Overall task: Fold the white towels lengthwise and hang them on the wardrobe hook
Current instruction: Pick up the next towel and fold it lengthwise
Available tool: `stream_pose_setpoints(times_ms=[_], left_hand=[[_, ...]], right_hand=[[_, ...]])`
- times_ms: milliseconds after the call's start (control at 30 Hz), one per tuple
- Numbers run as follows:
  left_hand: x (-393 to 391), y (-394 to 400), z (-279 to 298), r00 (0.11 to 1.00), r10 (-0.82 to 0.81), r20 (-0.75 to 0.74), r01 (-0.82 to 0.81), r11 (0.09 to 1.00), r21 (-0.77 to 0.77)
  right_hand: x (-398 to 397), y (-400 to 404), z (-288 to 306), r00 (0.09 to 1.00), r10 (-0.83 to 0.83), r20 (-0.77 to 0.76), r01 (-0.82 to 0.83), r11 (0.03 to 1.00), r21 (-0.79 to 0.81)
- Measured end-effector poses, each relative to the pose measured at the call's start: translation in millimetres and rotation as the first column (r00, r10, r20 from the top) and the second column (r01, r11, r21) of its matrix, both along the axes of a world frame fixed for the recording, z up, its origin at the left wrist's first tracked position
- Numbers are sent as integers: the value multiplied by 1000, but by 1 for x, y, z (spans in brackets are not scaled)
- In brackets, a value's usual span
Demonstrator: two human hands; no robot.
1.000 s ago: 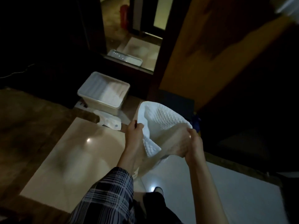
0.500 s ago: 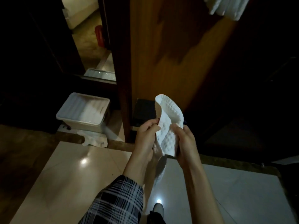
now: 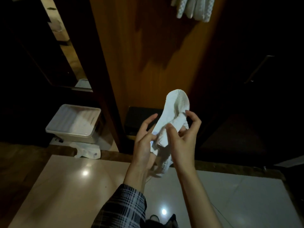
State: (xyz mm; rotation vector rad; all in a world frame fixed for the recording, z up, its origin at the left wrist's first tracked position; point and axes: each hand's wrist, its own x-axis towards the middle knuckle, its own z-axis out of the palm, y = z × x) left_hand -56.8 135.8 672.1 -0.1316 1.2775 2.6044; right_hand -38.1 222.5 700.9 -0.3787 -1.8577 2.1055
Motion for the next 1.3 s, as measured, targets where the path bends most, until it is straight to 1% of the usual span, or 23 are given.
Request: stream_pose_setpoints(times_ms=[67,133,200,267,400,467,533,600,633,667,700,733,767,800,833,867,900,933,967,1033,1133,1200,1300], left_hand=[[-5,6,5,1000,-7,-9,8,997,75],[-12,10,8,1000,-23,-18,24,994,106],[-20,11,11,999,-31,-31,34,994,107],[-26,10,14,998,-44,-35,47,993,104],[-41,6,21,992,-107,-70,113,990,89],[-46,6,23,987,-145,-69,150,986,69],[-48,5,26,979,-192,-65,196,979,51],[-50,3,29,964,-257,-71,259,966,16],[-52,2,31,953,-295,-70,295,955,-9],[-54,2,32,940,-336,-63,335,942,-35],[-55,1,34,925,-376,-54,373,926,-61],[-57,1,35,909,-414,-40,410,908,-85],[-59,-1,36,894,-447,-24,442,891,-106],[-61,-3,37,880,-474,-12,469,874,-123],[-61,-6,39,867,-498,-12,492,861,-131],[-62,-8,41,857,-514,-20,507,851,-136],[-62,-11,42,853,-521,-27,512,846,-147],[-63,-13,43,854,-520,-29,509,845,-166],[-64,-14,45,856,-516,-27,503,845,-183],[-67,-14,46,873,-487,-16,474,857,-202],[-71,-13,47,929,-368,42,366,894,-259],[-72,-12,48,946,-316,74,323,899,-295],[-72,-9,50,962,-271,43,266,885,-381]], right_hand=[[-1,10,4,997,-9,-72,14,997,74],[-5,21,7,992,2,-128,23,981,192],[-10,32,9,993,56,-107,-24,960,278],[-11,43,10,987,145,-73,-118,949,294],[-10,57,16,948,318,-17,-290,886,360],[-13,56,20,955,297,-1,-273,879,392],[-17,52,24,983,186,7,-170,880,444],[-20,52,28,997,76,17,-73,837,542],[-22,54,30,999,46,24,-50,770,636],[-23,56,33,1000,24,10,-22,636,771],[-25,59,35,999,24,-26,12,460,888],[-26,61,36,996,57,-62,41,314,948],[-27,63,36,993,104,-59,33,235,971],[-28,64,37,987,159,-18,-16,209,978],[-30,65,37,976,216,37,-83,209,974],[-31,65,37,958,269,101,-166,229,959],[-33,66,38,936,317,156,-245,264,933],[-34,65,38,918,353,179,-290,292,912],[-36,65,37,915,367,165,-285,299,911],[-38,62,36,932,348,97,-197,266,944],[-40,57,38,941,339,11,-92,225,970],[-42,56,39,934,356,13,-96,218,971],[-47,53,37,928,373,6,-93,216,972]])
